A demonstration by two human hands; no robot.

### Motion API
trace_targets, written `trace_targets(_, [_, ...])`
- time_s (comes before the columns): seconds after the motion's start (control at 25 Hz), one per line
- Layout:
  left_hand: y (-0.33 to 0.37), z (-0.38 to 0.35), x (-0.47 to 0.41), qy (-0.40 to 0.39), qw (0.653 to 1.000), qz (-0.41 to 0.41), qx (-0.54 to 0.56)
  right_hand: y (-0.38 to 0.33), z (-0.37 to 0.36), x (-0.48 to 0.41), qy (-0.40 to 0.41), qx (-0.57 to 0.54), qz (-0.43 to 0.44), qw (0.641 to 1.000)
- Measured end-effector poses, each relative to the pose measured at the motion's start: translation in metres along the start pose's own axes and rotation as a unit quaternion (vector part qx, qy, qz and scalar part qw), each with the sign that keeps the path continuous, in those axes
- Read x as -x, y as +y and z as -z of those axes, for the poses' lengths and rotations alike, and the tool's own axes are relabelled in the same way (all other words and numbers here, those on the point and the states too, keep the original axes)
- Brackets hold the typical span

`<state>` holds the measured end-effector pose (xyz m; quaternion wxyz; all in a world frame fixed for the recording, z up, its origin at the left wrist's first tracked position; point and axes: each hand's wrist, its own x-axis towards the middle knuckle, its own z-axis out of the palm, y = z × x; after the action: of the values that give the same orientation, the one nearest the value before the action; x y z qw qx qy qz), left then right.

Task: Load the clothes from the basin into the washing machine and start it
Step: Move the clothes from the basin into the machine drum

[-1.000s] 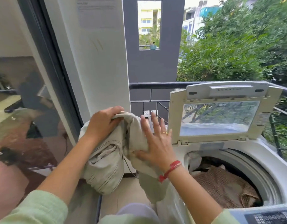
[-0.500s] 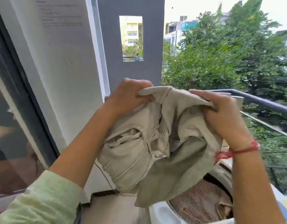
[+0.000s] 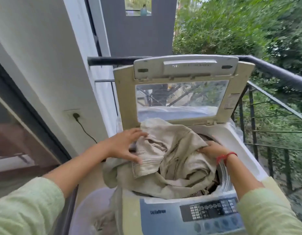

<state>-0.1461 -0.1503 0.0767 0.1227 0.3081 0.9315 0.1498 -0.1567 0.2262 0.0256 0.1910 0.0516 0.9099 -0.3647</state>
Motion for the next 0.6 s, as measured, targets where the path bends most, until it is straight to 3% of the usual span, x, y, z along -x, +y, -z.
trace_targets(0.12, [-0.015, -0.042, 0.011, -0.068, 0.995, 0.014, -0.068, 0.004, -0.02, -0.016, 0.007, 0.03, -0.018, 0.999])
trace_targets(0.2, [-0.01, -0.057, -0.004, -0.005, 0.989, 0.016, -0.144, -0.003, -0.035, -0.024, 0.019, 0.013, -0.006, 1.0])
trace_targets(0.36, [0.015, -0.068, -0.049, 0.065, 0.954, -0.111, -0.272, -0.032, -0.049, -0.008, 0.01, -0.047, 0.033, 0.998])
trace_targets(0.52, [0.043, -0.048, -0.079, 0.139, 0.987, -0.023, -0.075, -0.041, -0.06, 0.023, -0.141, -0.116, 0.1, 0.978])
trace_targets(0.6, [0.058, -0.038, -0.095, 0.191, 0.981, 0.01, -0.037, -0.047, -0.072, 0.031, -0.085, -0.194, 0.127, 0.969])
